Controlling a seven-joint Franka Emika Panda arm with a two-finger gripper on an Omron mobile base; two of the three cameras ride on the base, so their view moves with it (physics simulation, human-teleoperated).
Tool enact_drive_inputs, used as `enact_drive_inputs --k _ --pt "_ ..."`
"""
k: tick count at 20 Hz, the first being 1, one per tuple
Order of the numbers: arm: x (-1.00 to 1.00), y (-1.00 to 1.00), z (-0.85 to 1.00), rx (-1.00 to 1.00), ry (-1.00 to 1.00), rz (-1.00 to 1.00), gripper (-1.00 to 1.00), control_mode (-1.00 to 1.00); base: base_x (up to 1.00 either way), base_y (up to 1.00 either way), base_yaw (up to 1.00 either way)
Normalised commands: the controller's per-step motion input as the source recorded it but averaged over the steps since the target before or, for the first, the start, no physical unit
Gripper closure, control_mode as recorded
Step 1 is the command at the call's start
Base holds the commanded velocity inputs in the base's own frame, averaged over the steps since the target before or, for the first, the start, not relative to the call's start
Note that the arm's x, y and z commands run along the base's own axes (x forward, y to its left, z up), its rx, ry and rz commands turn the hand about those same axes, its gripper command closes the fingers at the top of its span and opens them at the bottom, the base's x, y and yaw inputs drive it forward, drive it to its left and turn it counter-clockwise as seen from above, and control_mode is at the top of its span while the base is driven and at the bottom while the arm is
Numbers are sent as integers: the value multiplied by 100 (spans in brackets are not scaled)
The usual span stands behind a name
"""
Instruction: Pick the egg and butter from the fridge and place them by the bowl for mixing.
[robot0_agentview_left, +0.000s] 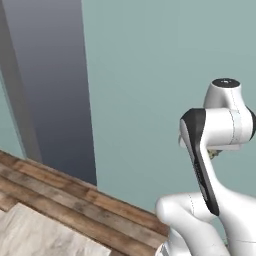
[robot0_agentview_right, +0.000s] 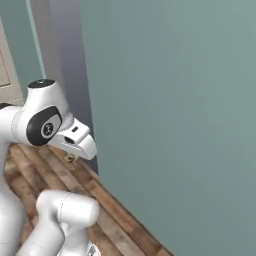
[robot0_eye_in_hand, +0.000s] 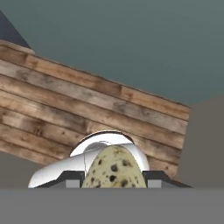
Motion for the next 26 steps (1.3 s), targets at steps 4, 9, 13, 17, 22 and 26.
enact_drive_inputs --k 4,9,13,17,22,26 --pt "0 0 0 0 0 0 100 100 74 -3 51" --pt "0 0 0 0 0 0 100 100 67 -5 58" --pt "0 0 0 0 0 0 100 100 62 -4 63" --pt "0 0 0 0 0 0 100 100 69 -2 56" --pt "0 0 0 0 0 0 100 100 80 0 43" --pt "0 0 0 0 0 0 100 100 91 0 31"
